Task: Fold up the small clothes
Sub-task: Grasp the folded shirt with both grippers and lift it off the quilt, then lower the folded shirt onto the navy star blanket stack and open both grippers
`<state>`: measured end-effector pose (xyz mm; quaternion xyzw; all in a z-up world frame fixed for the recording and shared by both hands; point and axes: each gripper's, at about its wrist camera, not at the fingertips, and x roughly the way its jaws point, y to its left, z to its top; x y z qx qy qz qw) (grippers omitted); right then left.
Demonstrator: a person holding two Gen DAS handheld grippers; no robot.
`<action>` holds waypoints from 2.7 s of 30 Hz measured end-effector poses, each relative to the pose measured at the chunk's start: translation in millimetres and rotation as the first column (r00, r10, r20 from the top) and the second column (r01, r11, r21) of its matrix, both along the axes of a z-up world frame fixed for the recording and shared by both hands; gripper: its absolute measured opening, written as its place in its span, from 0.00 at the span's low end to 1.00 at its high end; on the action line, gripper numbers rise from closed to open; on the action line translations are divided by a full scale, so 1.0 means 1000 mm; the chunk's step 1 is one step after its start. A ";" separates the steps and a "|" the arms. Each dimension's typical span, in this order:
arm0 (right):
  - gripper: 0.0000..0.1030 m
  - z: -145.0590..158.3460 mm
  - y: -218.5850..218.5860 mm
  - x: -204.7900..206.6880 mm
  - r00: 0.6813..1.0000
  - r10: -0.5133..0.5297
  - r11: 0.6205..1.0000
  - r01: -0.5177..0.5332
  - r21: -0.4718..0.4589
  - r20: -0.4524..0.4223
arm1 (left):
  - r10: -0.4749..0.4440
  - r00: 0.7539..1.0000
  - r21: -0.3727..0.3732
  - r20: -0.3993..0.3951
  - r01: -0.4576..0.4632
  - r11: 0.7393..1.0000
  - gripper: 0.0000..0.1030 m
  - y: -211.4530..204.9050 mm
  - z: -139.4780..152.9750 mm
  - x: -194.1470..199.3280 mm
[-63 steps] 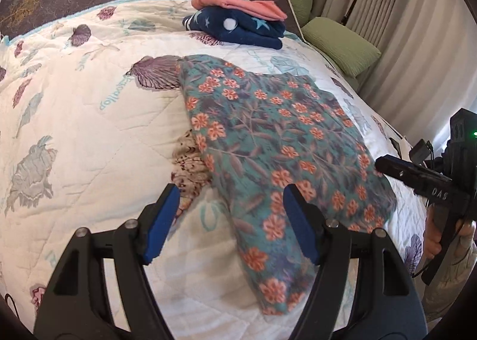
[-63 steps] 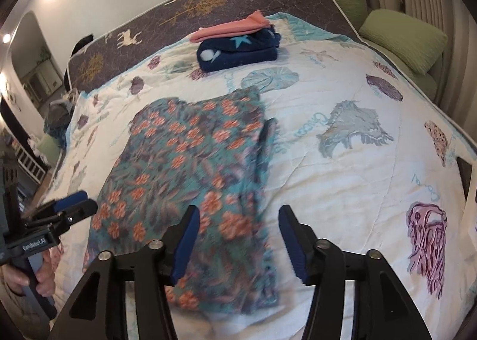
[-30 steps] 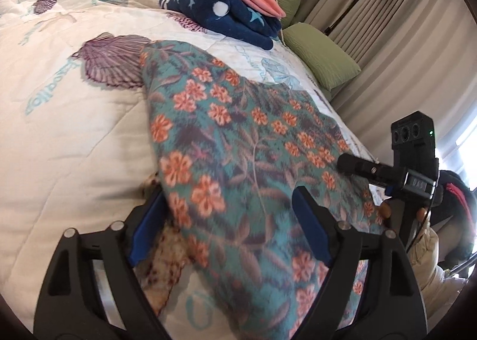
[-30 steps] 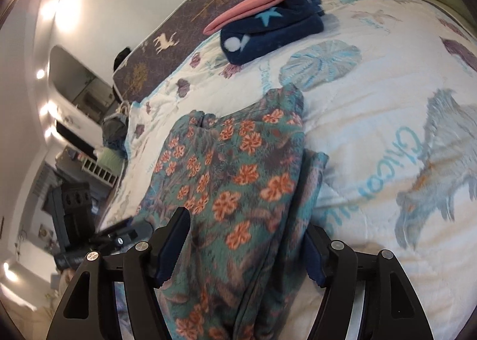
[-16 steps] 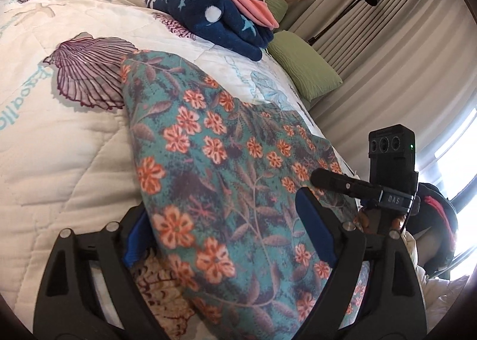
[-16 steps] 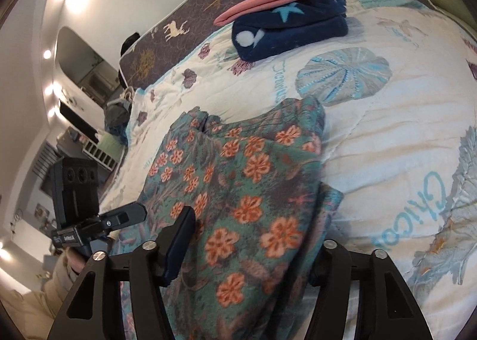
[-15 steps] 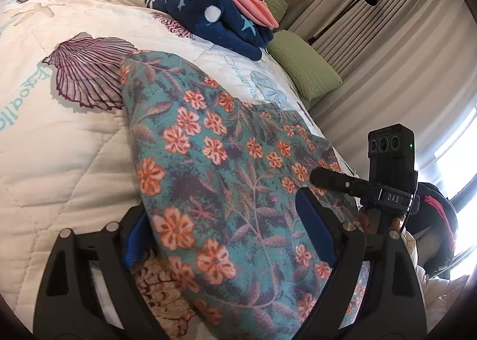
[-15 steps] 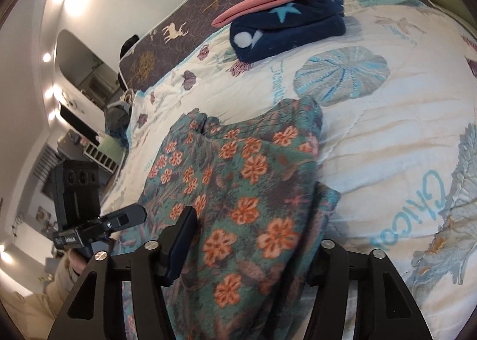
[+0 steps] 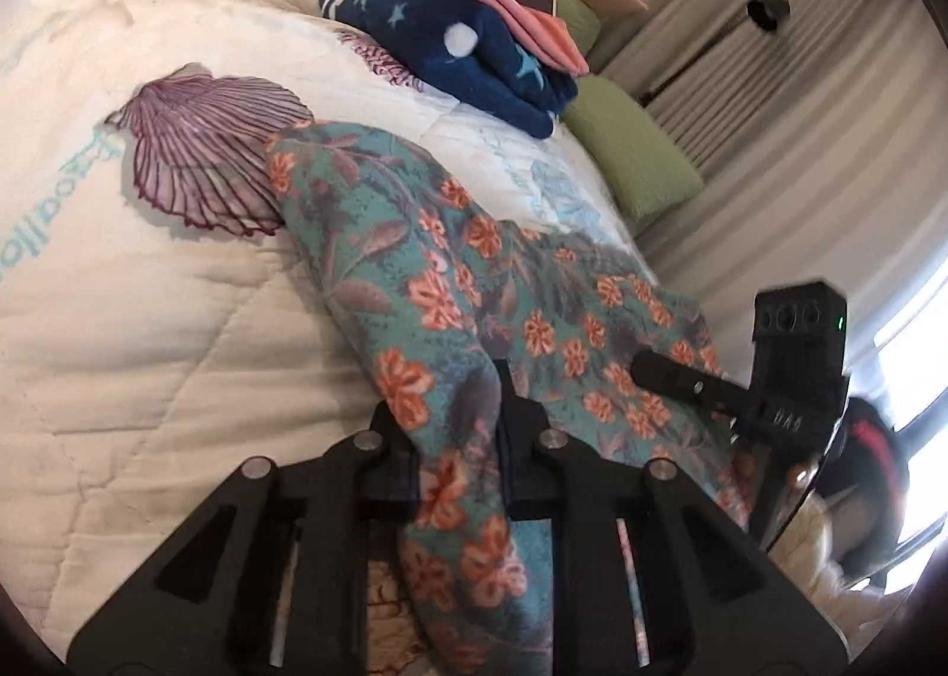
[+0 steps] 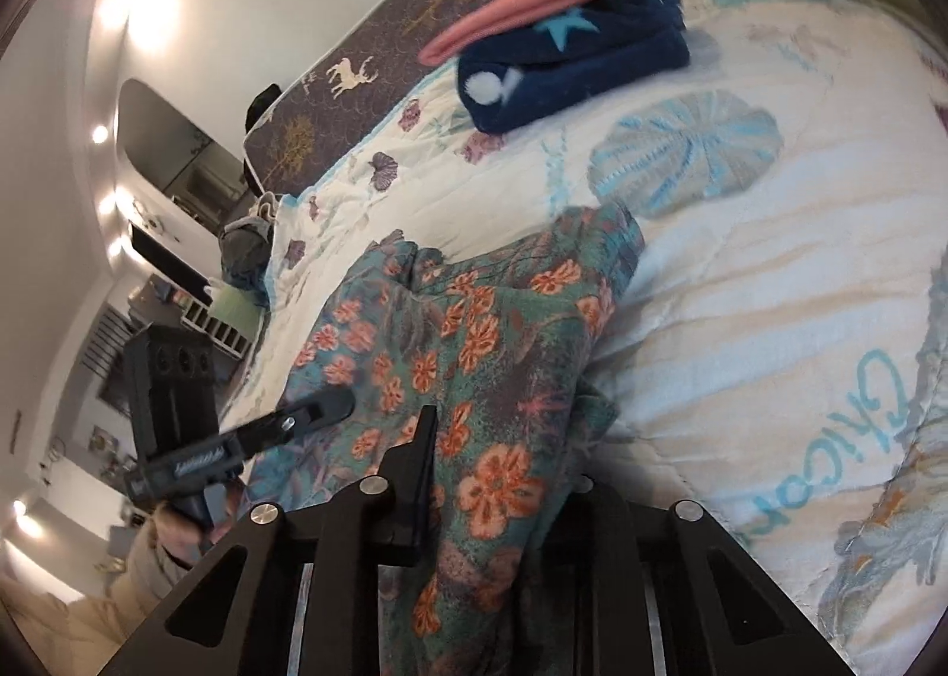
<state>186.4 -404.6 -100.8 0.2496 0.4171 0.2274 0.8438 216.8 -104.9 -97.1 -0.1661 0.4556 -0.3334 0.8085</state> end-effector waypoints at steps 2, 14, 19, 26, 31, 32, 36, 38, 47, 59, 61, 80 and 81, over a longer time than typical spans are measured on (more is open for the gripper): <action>0.20 0.008 0.002 -0.004 1.000 -0.009 1.000 0.009 -0.008 0.027 | -0.004 0.999 0.042 0.050 0.002 0.999 0.16 -0.005 0.010 -0.007; 0.19 0.093 0.009 -0.058 0.968 -0.062 0.994 0.082 -0.071 0.243 | -0.063 0.949 0.086 0.309 0.039 0.996 0.15 -0.021 0.112 -0.053; 0.19 0.139 0.009 -0.088 0.933 -0.071 0.987 0.117 -0.110 0.352 | -0.086 0.904 0.107 0.419 0.045 0.993 0.15 -0.028 0.154 -0.075; 0.19 0.191 0.008 -0.101 0.893 -0.079 0.966 0.178 -0.187 0.443 | -0.132 0.848 0.185 0.514 0.041 0.982 0.15 -0.050 0.210 -0.077; 0.19 0.227 -0.003 -0.095 0.865 -0.083 0.960 0.203 -0.193 0.494 | -0.147 0.815 0.195 0.561 0.043 0.980 0.15 -0.063 0.249 -0.062; 0.19 0.234 -0.007 -0.092 0.859 -0.084 0.959 0.207 -0.194 0.504 | -0.150 0.805 0.198 0.574 0.042 0.979 0.15 -0.067 0.257 -0.058; 0.19 0.262 -0.018 -0.079 0.829 -0.079 0.953 0.225 -0.202 0.554 | -0.154 0.766 0.200 0.624 0.034 0.979 0.15 -0.078 0.282 -0.045; 0.19 0.273 -0.021 -0.072 0.814 -0.080 0.949 0.238 -0.206 0.575 | -0.160 0.745 0.208 0.648 0.028 0.978 0.15 -0.085 0.292 -0.036; 0.19 0.305 -0.048 0.008 0.798 -0.105 0.942 0.271 -0.197 0.594 | -0.152 0.712 0.235 0.685 -0.018 0.972 0.16 -0.116 0.322 0.034; 0.19 0.284 -0.063 0.140 0.780 -0.162 0.926 0.331 -0.180 0.605 | -0.154 0.668 0.329 0.728 -0.143 0.934 0.16 -0.156 0.302 0.149; 0.19 0.277 -0.062 0.165 0.786 -0.163 0.924 0.334 -0.188 0.597 | -0.137 0.676 0.332 0.724 -0.167 0.928 0.16 -0.156 0.288 0.177; 0.56 0.094 -0.059 0.329 0.903 -0.310 0.788 0.419 -0.451 0.298 | 0.101 0.861 0.441 0.498 -0.352 0.825 0.38 -0.122 0.083 0.332; 0.56 0.101 -0.061 0.331 0.897 -0.319 0.774 0.433 -0.462 0.307 | 0.086 0.855 0.447 0.512 -0.350 0.823 0.38 -0.119 0.088 0.323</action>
